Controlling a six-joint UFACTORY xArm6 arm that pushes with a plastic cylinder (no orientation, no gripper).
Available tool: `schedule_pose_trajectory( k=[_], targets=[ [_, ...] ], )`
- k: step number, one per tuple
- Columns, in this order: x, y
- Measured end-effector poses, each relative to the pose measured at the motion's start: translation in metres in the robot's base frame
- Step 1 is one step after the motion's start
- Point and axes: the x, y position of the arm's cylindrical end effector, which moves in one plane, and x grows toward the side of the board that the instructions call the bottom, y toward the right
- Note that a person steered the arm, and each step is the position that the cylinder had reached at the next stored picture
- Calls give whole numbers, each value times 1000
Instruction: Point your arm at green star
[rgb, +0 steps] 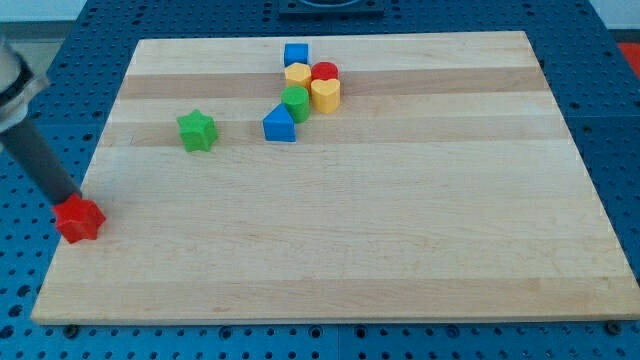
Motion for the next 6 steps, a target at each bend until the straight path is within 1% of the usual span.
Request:
schedule_pose_trajectory(
  k=[1, 2, 3, 4, 6],
  targets=[
    [36, 0],
    [45, 15],
    [39, 26],
    [18, -1],
    [-96, 14]
  ],
)
